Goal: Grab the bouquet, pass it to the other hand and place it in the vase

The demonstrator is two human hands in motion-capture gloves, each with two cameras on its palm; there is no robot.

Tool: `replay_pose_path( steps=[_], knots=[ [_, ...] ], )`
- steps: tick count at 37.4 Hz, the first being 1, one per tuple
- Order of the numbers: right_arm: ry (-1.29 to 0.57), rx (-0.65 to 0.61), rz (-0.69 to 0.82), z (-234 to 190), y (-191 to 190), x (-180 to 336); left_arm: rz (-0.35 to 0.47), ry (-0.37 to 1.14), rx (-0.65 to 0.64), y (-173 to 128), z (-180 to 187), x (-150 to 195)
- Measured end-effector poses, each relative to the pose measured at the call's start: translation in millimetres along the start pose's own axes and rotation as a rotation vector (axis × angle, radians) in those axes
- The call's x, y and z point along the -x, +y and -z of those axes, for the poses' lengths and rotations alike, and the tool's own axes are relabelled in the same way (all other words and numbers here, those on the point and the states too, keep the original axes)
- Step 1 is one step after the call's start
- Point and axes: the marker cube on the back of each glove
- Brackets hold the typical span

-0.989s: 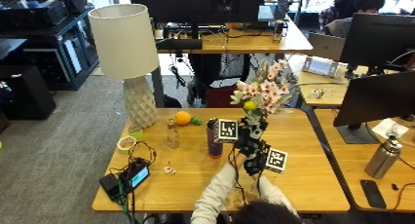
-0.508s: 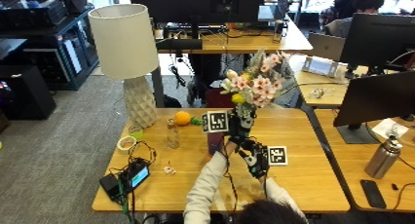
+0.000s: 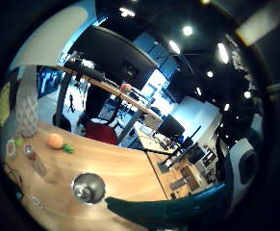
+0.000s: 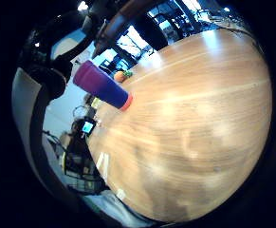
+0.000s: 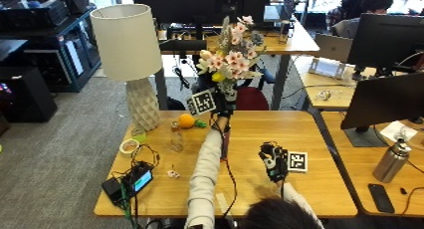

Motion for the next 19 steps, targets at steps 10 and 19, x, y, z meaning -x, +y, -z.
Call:
replay_pose_path(
  steps=[10, 19],
  knots=[
    [0.088, 0.000, 0.089, 19.8, 5.3, -10.8, 0.068, -0.098, -0.020, 3.9, -8.7, 73.0],
    [0.115, -0.007, 0.011, 23.8, 11.7, -12.1, 0.124, -0.103, -0.016, 15.3, -15.1, 110.1]
  ],
)
